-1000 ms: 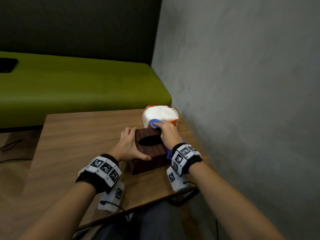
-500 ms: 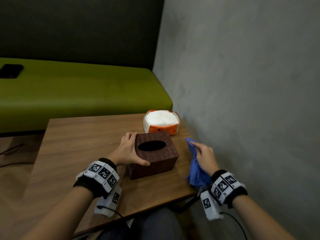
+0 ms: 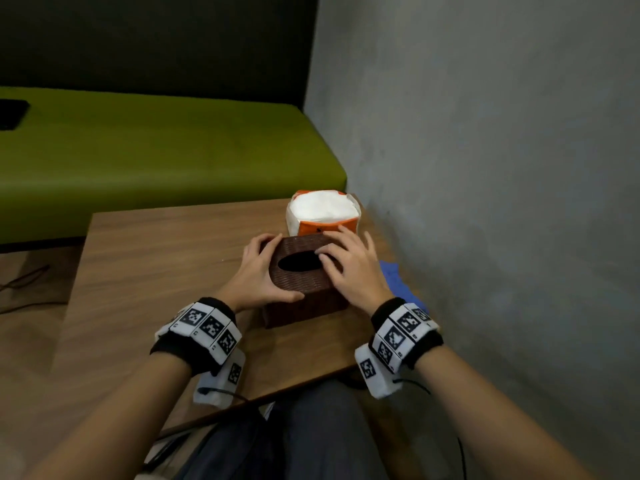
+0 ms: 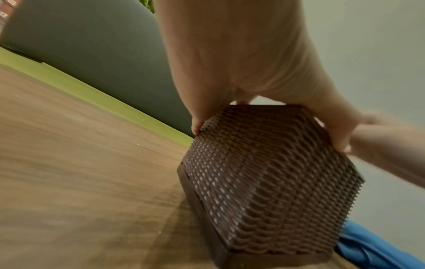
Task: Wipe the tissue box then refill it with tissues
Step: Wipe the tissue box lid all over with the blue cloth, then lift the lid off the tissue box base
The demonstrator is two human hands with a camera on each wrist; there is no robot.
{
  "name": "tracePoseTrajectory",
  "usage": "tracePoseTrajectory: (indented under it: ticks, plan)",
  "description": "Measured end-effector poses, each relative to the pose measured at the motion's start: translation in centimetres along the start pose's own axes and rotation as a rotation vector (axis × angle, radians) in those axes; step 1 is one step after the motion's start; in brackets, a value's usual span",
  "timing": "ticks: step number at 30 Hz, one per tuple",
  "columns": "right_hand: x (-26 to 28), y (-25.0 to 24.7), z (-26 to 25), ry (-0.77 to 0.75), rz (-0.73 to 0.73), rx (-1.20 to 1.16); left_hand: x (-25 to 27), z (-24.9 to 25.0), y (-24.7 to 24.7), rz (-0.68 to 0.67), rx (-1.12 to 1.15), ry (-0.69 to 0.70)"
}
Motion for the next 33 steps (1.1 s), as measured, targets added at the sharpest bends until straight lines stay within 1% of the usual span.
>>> tracePoseTrajectory:
  ticks: [1, 2, 3, 5, 7, 8, 9, 10, 11, 15, 17, 20, 24, 28, 31, 33]
  plan:
    - [0.0, 0.6, -1.6, -0.069, -0.069, 0.010, 0.1, 0.1, -0.1, 0.015, 0.018, 0.010]
    - [0.1, 1.4, -2.6, -0.097, -0.163, -0.020, 0.1, -0.1, -0.1, 0.030, 0.046, 0.014]
    - [0.3, 2.0, -2.9, -0.098, -0.256, -0.076, 0.3, -0.4, -0.2, 0.040, 0.084, 0.012]
    - [0.7, 2.5, -2.7, -0.089, -0.359, -0.146, 0.7, -1.8, -0.2, 0.015, 0.210, -0.030]
    - [0.9, 2.3, -2.1, -0.098, -0.414, -0.137, 1.4, -3.2, 0.2, -0.086, 0.308, -0.079]
    - [1.0, 2.2, -1.8, -0.104, -0.434, -0.123, 1.7, -3.6, 0.7, -0.157, 0.283, -0.096]
    - [1.2, 2.2, -1.5, -0.113, -0.447, -0.109, 1.9, -4.0, 1.3, -0.215, 0.211, -0.106]
    - [1.2, 2.2, -1.4, -0.117, -0.448, -0.102, 1.8, -4.4, 1.8, -0.245, 0.130, -0.117]
    - [1.3, 2.1, -1.2, -0.110, -0.438, -0.107, 1.4, -4.5, 2.0, -0.240, 0.066, -0.117]
    - [1.7, 1.9, -0.6, -0.082, -0.362, -0.150, 0.1, -4.3, 2.7, -0.178, -0.096, -0.088]
    - [2.1, 2.0, -0.6, -0.087, -0.345, -0.144, 0.1, -4.3, 3.4, -0.149, -0.180, -0.103]
    - [2.1, 1.8, -0.7, -0.093, -0.323, -0.148, 0.3, -4.2, 3.6, -0.146, -0.193, -0.118]
    - [1.8, 1.6, -0.9, -0.109, -0.344, -0.128, 0.1, -4.8, 3.6, -0.157, -0.203, -0.129]
    - [1.4, -0.2, -0.1, -0.058, -0.249, -0.192, -0.5, -5.3, 3.6, -0.137, -0.255, -0.096]
    - [1.4, -1.1, 0.6, -0.075, -0.247, -0.224, -0.5, -5.0, 3.4, -0.147, -0.279, -0.105]
    - [1.3, -1.9, 0.6, -0.063, -0.187, -0.255, -0.3, -4.7, 3.0, -0.159, -0.312, -0.115]
Point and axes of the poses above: each hand's wrist, its own x-axis away from the middle knuckle, its own y-axis out of the palm, z = x × y, the point moved 7 cm from there along -x, towards the middle knuckle, and after that the axes turned 12 degrees about -y, right-handed, at the moved point
